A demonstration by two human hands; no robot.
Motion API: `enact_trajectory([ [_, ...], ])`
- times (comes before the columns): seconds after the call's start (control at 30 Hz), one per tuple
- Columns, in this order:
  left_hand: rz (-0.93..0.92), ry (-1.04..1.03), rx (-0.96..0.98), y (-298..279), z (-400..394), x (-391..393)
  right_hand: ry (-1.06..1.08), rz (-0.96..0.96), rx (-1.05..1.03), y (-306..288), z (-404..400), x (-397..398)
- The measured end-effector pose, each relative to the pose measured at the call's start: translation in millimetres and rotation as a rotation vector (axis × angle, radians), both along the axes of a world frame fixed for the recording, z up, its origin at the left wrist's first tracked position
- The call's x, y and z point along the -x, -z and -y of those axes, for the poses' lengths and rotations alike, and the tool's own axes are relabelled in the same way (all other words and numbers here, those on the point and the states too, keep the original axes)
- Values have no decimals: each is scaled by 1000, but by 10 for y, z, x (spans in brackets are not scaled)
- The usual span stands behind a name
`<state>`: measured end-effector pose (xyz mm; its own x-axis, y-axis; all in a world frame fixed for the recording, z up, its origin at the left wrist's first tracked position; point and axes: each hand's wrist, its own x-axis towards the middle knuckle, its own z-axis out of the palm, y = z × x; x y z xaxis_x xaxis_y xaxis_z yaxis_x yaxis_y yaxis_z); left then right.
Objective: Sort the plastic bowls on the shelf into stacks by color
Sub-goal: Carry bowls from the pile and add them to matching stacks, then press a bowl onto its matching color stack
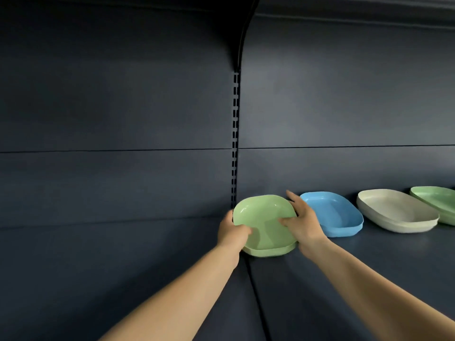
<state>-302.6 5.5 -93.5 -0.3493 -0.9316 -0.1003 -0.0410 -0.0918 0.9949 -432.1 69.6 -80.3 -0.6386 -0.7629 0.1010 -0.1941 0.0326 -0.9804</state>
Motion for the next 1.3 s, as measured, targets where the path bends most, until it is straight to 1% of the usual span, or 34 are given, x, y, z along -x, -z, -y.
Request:
enact_trajectory([
  [0.1, 14, -37, 0, 77, 110, 190, -62, 29, -91, 83, 162, 213],
  [0.23, -21, -82, 15, 145, 226, 304, -132, 59, -99, 125, 253, 341],
  [0.4, -25, -73, 56, 203, 259, 323, -213, 8, -106, 110, 269, 397],
  [0.63, -45, -42, 62, 211, 282, 308, -259, -26, -104, 87, 253, 431],
  [0.83, -10, -5, 86, 205, 275, 316, -261, -85, -133, 93, 283, 471],
  [1.07, 3, 9, 81, 204, 287, 296, -254, -81, -144, 108, 293, 467],
  [1.2, 36, 27, 85, 180, 308, 279, -281, -136, -168, 51, 245, 460],
  [1.3, 53, 51, 98, 111, 287, 180, -257, -249, -192, -1, 212, 437],
])
